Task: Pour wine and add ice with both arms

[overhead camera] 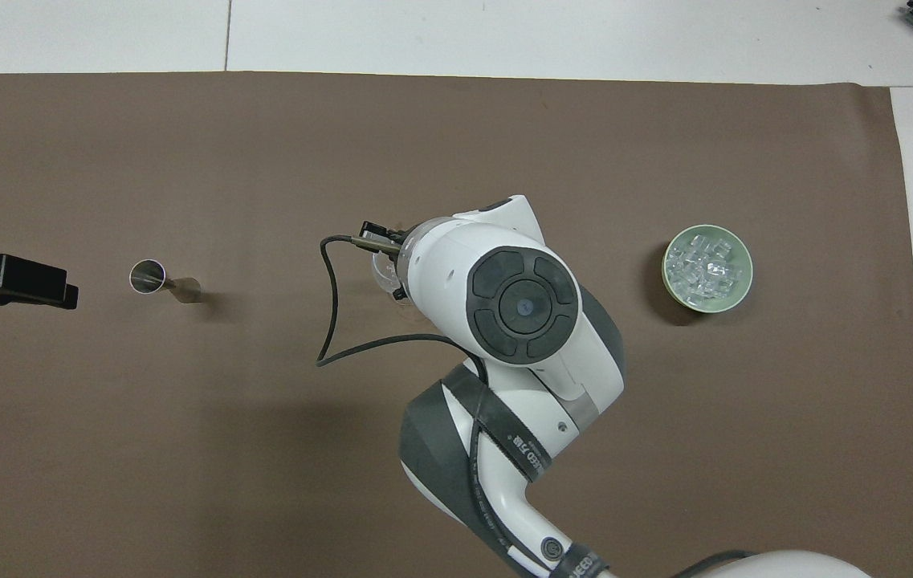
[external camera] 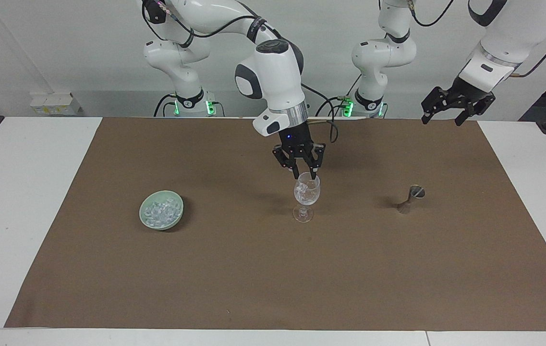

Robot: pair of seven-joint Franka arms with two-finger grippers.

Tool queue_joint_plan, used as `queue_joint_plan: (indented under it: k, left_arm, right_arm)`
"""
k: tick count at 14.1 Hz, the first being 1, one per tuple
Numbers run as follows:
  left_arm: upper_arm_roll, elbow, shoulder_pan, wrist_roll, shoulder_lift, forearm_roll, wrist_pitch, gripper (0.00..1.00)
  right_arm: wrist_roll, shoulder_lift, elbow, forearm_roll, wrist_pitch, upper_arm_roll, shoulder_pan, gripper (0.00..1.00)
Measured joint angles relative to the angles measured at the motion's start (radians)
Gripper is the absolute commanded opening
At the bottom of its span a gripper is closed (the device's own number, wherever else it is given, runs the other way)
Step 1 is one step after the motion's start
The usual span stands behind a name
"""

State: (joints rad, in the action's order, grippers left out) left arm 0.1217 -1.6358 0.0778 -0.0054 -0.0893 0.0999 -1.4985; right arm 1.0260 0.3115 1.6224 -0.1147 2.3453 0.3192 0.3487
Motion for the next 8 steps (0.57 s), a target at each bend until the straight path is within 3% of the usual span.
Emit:
queue_joint_plan:
  k: [2,4,7,8]
  left_arm:
    - [-0.008,0.000,0.001,0.000,-0.008,-0.002,0.014,1.00]
    - [-0.014,0.000,0.002,0.005,-0.021,-0.044,0.027,1.00]
    - [-0.016,0.000,0.003,0.006,-0.040,-0.068,0.033,1.00]
    - [-0.016,0.000,0.003,0.006,-0.042,-0.069,0.033,1.00]
  right_arm:
    - [0.000,-0.001,0.000,0.000,0.002,0.000,0.000,0.51]
    - [0.000,-0.004,-0.003,0.000,0.003,0.000,-0.001,0.60]
    - [-0.001,-0.016,-0.010,-0.005,0.003,-0.002,-0.013,0.90]
    - [-0.005,-0.022,-0.011,-0.008,0.002,-0.002,-0.024,0.92]
